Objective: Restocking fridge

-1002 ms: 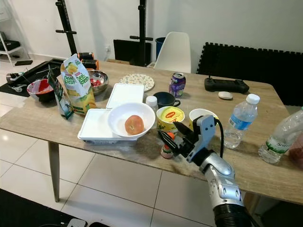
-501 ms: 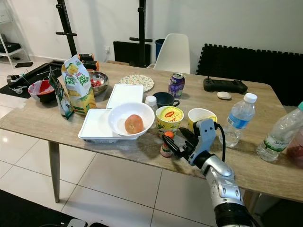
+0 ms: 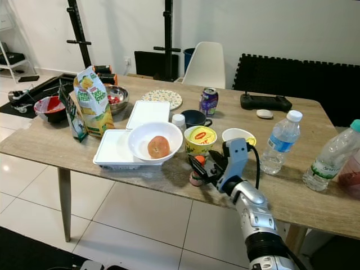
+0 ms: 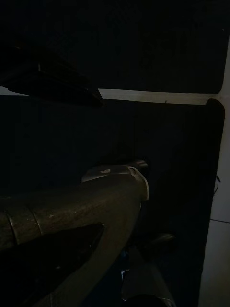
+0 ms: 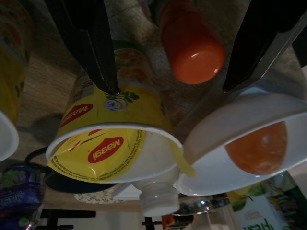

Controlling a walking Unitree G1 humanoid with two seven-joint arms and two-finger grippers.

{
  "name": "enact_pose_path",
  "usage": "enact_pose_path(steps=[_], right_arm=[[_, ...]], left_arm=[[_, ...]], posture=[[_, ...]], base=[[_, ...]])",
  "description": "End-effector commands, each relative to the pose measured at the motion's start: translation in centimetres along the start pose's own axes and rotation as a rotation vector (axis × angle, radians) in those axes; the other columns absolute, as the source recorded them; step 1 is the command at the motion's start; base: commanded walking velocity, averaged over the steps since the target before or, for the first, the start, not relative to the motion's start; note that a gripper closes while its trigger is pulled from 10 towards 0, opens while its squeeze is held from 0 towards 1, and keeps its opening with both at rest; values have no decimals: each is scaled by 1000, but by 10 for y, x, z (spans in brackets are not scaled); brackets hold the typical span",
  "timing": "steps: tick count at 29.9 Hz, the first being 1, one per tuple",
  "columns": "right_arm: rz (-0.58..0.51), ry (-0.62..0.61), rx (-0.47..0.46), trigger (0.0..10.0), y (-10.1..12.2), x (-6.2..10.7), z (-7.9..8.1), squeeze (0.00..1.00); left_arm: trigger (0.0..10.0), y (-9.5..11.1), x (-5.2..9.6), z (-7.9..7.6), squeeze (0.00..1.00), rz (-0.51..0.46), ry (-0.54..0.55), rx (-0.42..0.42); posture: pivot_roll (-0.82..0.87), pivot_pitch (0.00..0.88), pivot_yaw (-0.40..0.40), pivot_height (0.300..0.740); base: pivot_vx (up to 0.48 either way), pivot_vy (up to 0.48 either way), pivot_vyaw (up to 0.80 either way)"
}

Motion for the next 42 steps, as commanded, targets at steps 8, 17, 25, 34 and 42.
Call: enact_pose_path(steps=[8, 17, 25, 34, 42], right_arm=[[7, -39, 7, 10000, -2, -7, -4, 0], [16, -50, 8, 7765, -6, -9, -3, 0], [9, -58, -1, 0, -8, -6, -8, 0], [-29, -16, -14, 0, -5, -1, -6, 0], [-51, 181, -6, 0, -2, 10, 13, 0]], left_arm=[[10000, -6, 0, -7, 0, 18, -19, -3], [10000, -6, 0, -7, 0, 18, -19, -3], [10000, -7, 0, -6, 0, 20, -16, -8], [10000, -6, 1, -3, 0, 19, -13, -16], [10000, -5, 1, -2, 0, 18, -11, -16]], posture=[[-54, 0, -35, 740], [-50, 0, -37, 740], [-48, 0, -37, 740], [-52, 0, -30, 740], [-52, 0, -29, 740]], base=[[0, 0, 0], [0, 0, 0], [0, 0, 0], [0, 0, 0], [0, 0, 0]])
Point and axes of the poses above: a point about 5 cm out from each wrist's last joint towards the gripper, its own x axis pointing back from the gripper into the wrist, its own y axis along the axis of the wrist's last joint, z = x × y, the point moved 3 cm from there along -x, pointing out of the wrist towards the gripper, and after that the axes turned 11 degrees about -x, right-handed, at the moved point
